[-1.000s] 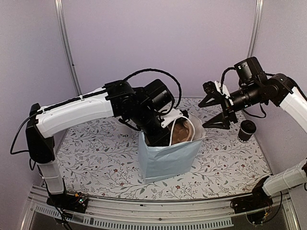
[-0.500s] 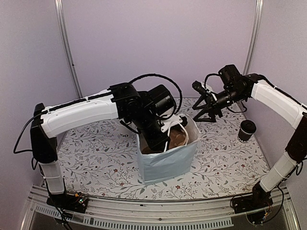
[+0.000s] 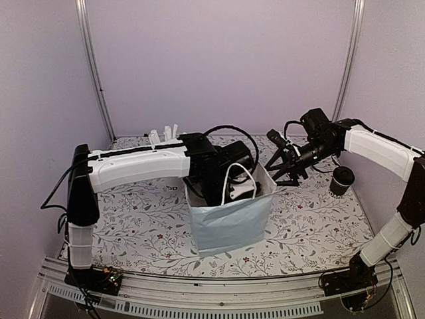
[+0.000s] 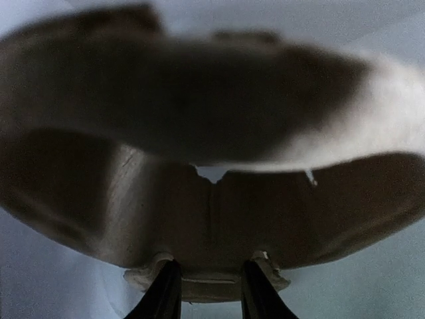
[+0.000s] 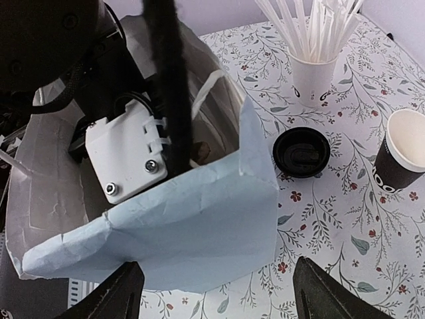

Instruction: Pack the takeout coffee

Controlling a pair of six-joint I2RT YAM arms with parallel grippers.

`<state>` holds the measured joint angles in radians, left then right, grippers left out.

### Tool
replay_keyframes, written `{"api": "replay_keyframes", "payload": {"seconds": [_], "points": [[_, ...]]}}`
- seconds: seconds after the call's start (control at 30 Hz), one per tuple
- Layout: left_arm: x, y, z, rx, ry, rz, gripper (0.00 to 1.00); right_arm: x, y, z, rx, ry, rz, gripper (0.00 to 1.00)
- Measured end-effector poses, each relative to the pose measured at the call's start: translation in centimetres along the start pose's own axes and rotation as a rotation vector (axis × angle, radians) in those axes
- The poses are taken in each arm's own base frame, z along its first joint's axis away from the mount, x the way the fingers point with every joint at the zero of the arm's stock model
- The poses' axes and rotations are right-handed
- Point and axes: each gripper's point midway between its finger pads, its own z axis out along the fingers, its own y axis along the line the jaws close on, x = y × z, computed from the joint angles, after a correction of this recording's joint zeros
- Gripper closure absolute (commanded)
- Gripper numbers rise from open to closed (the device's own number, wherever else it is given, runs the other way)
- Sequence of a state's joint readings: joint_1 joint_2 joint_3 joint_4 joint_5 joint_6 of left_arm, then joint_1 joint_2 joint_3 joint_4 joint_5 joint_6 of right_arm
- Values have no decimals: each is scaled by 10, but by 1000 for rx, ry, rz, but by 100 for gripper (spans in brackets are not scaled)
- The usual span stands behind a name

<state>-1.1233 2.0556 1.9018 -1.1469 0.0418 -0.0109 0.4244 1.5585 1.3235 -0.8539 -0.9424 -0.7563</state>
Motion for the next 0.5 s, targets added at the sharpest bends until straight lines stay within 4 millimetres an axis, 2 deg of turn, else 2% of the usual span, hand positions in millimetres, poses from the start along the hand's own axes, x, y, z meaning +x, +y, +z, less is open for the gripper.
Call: {"api": "replay_keyframes", "payload": {"seconds": [0.3,0.5], "points": [[7,-5,11,41,33,-3,64,-5,4,-2,7,-32,-36,19],[19,-7,37,57,99,-7,62,-2,5,-2,7,-36,-37,19]]}}
